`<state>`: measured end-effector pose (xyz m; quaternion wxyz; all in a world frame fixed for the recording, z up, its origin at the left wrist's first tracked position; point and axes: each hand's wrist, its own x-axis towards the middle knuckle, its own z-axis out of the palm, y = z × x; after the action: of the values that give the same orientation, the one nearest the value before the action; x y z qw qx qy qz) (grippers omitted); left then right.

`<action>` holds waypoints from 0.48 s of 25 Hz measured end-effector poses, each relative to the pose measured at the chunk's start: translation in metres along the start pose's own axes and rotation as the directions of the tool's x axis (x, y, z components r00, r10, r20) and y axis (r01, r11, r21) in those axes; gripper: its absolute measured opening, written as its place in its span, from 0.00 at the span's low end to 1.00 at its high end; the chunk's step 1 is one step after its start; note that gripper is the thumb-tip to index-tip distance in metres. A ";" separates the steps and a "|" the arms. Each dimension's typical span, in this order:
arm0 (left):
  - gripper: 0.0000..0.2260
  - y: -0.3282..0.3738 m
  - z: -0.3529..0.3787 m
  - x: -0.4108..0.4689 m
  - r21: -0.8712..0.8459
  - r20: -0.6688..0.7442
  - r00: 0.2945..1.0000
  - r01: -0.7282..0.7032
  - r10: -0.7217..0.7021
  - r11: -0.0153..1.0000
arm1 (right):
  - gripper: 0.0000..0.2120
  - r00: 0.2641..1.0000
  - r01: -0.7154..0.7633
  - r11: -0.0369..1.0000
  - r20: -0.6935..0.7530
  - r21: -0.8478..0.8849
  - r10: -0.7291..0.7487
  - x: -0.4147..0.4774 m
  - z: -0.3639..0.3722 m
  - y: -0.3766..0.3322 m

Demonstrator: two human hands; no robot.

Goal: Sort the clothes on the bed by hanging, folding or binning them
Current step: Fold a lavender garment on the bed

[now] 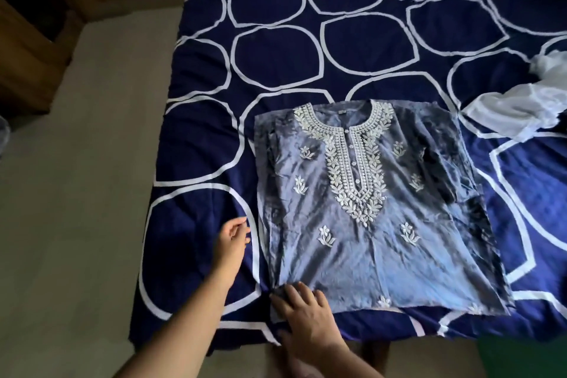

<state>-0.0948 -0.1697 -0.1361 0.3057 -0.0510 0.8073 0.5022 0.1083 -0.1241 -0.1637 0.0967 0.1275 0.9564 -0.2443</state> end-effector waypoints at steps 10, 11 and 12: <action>0.13 0.091 0.067 0.070 -0.008 0.338 0.880 0.357 -0.333 0.934 | 0.31 0.949 -0.227 0.970 -0.206 0.087 0.240 0.139 -0.079 0.048; 0.13 0.090 0.069 0.077 0.007 0.375 0.855 0.384 -0.358 0.923 | 0.34 0.933 -0.295 0.939 -0.160 0.177 0.324 0.151 -0.084 0.055; 0.14 0.093 0.075 0.083 0.037 0.412 0.825 0.408 -0.386 0.912 | 0.36 0.910 -0.356 0.906 -0.134 0.230 0.392 0.160 -0.087 0.066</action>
<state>-0.1650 -0.0428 -0.1323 0.5647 -0.1192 0.6827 0.4481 -0.0348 0.0061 -0.1575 0.0434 0.3393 0.8892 -0.3037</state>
